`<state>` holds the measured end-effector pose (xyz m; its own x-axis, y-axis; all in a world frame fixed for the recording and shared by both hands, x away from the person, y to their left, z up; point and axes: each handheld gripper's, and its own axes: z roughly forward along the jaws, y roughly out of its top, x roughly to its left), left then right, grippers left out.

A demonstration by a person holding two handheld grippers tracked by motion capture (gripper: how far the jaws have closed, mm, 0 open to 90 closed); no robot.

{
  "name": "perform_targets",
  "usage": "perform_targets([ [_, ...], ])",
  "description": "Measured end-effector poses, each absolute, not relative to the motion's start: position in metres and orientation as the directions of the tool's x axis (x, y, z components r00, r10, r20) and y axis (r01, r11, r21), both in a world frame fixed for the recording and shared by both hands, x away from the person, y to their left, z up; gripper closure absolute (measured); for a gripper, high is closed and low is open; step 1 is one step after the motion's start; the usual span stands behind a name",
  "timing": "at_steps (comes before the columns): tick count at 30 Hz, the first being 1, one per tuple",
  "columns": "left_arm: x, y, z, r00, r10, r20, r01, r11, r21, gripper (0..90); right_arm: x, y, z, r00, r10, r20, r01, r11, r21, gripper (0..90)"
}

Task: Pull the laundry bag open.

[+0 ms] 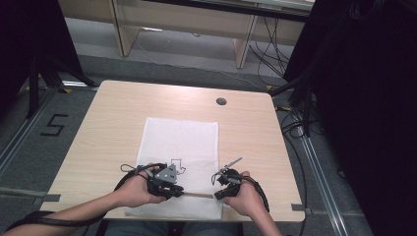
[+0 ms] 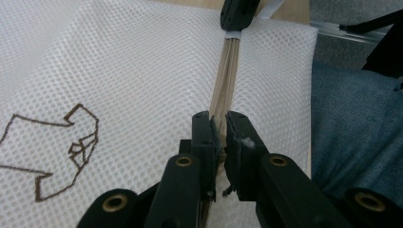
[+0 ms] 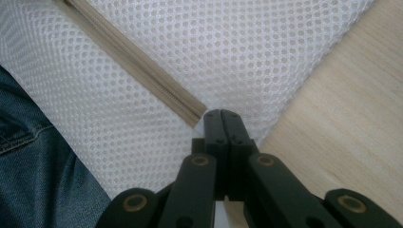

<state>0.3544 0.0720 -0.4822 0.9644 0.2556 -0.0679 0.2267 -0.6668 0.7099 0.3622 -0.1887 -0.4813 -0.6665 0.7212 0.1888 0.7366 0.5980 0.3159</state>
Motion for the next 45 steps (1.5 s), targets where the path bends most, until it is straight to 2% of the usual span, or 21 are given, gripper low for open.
perform_targets([
  [12, 0.354, 0.077, -0.482, 0.963, 0.257, -0.077, 0.234, -0.662, 0.712, 82.0, 0.361, -0.188, -0.481, -0.647, 0.735, 0.204, 0.755, 0.582, 0.302, 90.0],
  [24, 0.354, 0.080, -0.482, 0.963, 0.258, -0.085, 0.240, -0.663, 0.709, 82.0, 0.363, -0.189, -0.481, -0.669, 0.717, 0.194, 0.735, 0.600, 0.317, 90.0],
  [33, 0.355, 0.085, -0.481, 0.966, 0.252, -0.059, 0.220, -0.679, 0.700, 82.0, 0.363, -0.189, -0.481, -0.670, 0.717, 0.194, 0.734, 0.599, 0.319, 90.0],
  [35, 0.354, 0.086, -0.482, 0.960, 0.266, -0.084, 0.247, -0.667, 0.703, 82.0, 0.363, -0.190, -0.481, -0.668, 0.719, 0.192, 0.736, 0.599, 0.317, 90.0],
  [45, 0.353, 0.087, -0.482, 0.960, 0.266, -0.085, 0.246, -0.662, 0.708, 82.0, 0.362, -0.189, -0.481, -0.660, 0.728, 0.186, 0.742, 0.594, 0.310, 90.0],
])
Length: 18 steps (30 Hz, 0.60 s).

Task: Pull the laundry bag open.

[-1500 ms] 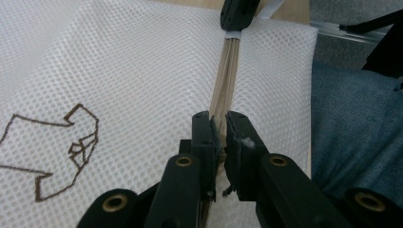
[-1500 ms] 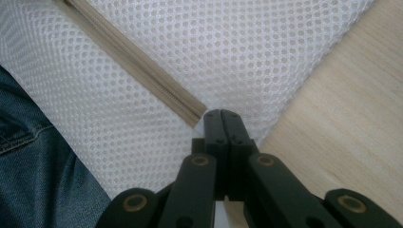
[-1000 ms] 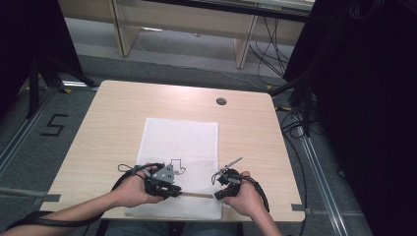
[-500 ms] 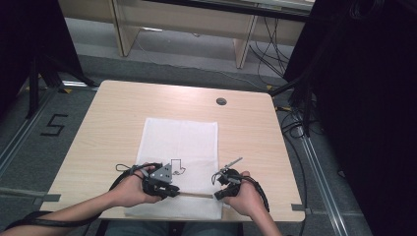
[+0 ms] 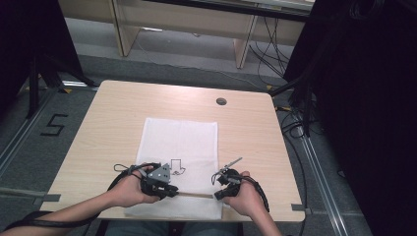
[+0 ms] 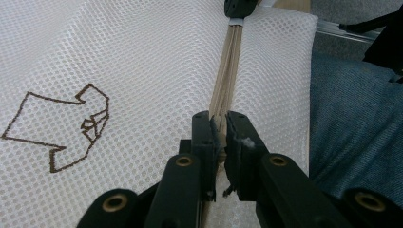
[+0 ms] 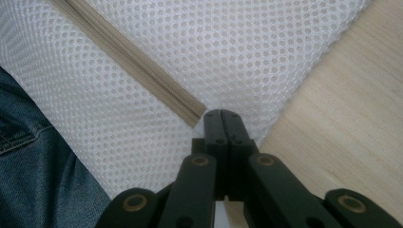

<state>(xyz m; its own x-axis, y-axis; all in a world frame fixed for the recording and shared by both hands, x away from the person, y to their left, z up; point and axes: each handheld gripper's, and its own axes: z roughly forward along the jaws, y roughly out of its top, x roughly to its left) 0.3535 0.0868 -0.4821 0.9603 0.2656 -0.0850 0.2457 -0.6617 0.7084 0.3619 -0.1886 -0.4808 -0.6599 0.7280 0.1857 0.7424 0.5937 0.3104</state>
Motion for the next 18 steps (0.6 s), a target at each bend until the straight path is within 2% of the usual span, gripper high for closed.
perform_targets([
  [4, 0.3533, 0.0871, -0.4817, 0.961, 0.263, -0.082, 0.242, -0.661, 0.710, 82.0, 0.3638, -0.1892, -0.4823, -0.688, 0.702, 0.184, 0.716, 0.615, 0.329, 90.0],
  [6, 0.3534, 0.0882, -0.4812, 0.962, 0.260, -0.081, 0.239, -0.664, 0.708, 82.0, 0.3618, -0.1883, -0.4807, -0.662, 0.727, 0.181, 0.740, 0.597, 0.310, 90.0],
  [14, 0.3533, 0.0893, -0.4805, 0.964, 0.256, -0.077, 0.233, -0.664, 0.711, 82.1, 0.3637, -0.1891, -0.4822, -0.684, 0.705, 0.187, 0.720, 0.612, 0.327, 90.0],
  [18, 0.3540, 0.0912, -0.4813, 0.962, 0.262, -0.080, 0.239, -0.661, 0.711, 82.0, 0.3629, -0.1892, -0.4812, -0.666, 0.728, 0.162, 0.735, 0.604, 0.308, 90.0],
])
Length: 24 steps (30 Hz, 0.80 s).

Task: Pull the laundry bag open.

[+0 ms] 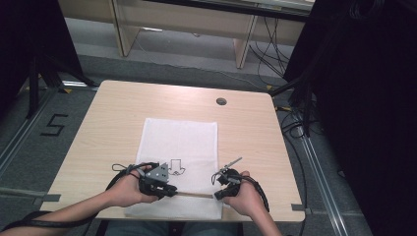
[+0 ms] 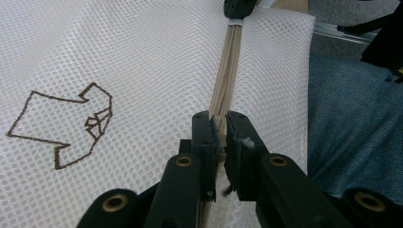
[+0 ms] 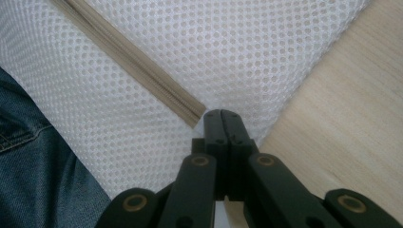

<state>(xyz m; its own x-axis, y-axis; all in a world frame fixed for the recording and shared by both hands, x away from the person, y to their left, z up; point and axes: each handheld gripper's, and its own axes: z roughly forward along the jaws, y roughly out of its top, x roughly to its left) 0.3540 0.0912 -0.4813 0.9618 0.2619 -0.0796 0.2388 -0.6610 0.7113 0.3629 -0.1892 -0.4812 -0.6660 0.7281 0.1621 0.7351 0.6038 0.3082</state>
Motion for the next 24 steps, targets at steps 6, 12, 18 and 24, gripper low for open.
perform_targets([
  [6, 0.3528, 0.0919, -0.4803, 0.962, 0.262, -0.081, 0.240, -0.659, 0.713, 82.0, 0.3638, -0.1896, -0.4824, -0.680, 0.716, 0.159, 0.722, 0.616, 0.314, 90.0],
  [12, 0.3536, 0.0925, -0.4813, 0.963, 0.259, -0.078, 0.236, -0.662, 0.712, 82.0, 0.3618, -0.1882, -0.4801, -0.655, 0.732, 0.188, 0.747, 0.592, 0.303, 90.0],
  [18, 0.3533, 0.0928, -0.4814, 0.963, 0.256, -0.083, 0.236, -0.657, 0.716, 82.0, 0.3619, -0.1879, -0.4808, -0.660, 0.730, 0.181, 0.743, 0.596, 0.305, 90.0],
  [24, 0.3524, 0.0955, -0.4809, 0.962, 0.259, -0.083, 0.239, -0.659, 0.713, 82.0, 0.3621, -0.1883, -0.4804, -0.662, 0.727, 0.183, 0.741, 0.597, 0.307, 90.0],
])
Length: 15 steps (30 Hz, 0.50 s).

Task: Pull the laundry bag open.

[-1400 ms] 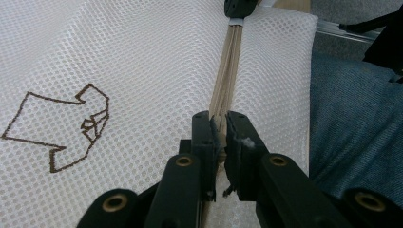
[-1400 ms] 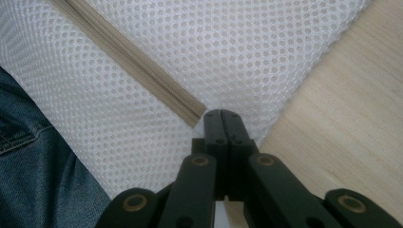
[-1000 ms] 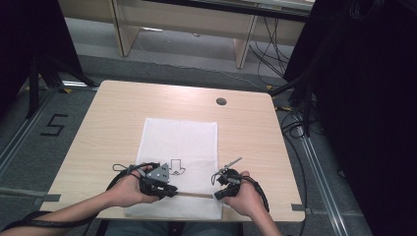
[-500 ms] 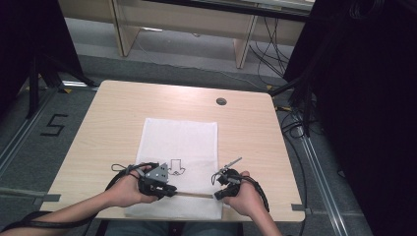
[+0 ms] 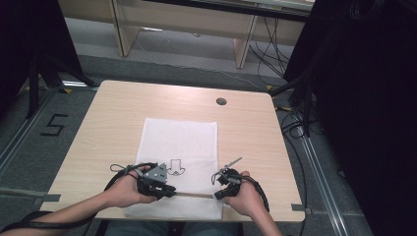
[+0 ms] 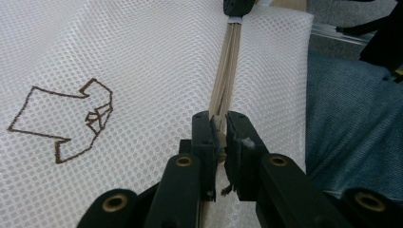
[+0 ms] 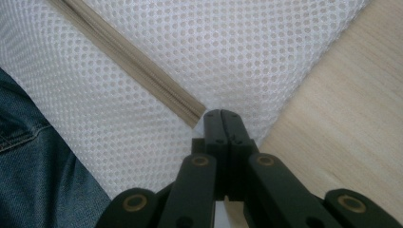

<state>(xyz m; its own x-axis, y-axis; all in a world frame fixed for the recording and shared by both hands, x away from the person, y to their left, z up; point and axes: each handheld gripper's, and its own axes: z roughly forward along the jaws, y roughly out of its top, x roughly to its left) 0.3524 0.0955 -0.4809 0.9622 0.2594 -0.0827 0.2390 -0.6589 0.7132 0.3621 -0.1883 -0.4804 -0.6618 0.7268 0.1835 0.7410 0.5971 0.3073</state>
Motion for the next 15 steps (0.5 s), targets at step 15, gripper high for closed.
perform_targets([
  [15, 0.3520, 0.0997, -0.4814, 0.961, 0.264, -0.084, 0.243, -0.660, 0.710, 82.0, 0.3617, -0.1883, -0.4804, -0.659, 0.729, 0.186, 0.744, 0.595, 0.305, 90.0],
])
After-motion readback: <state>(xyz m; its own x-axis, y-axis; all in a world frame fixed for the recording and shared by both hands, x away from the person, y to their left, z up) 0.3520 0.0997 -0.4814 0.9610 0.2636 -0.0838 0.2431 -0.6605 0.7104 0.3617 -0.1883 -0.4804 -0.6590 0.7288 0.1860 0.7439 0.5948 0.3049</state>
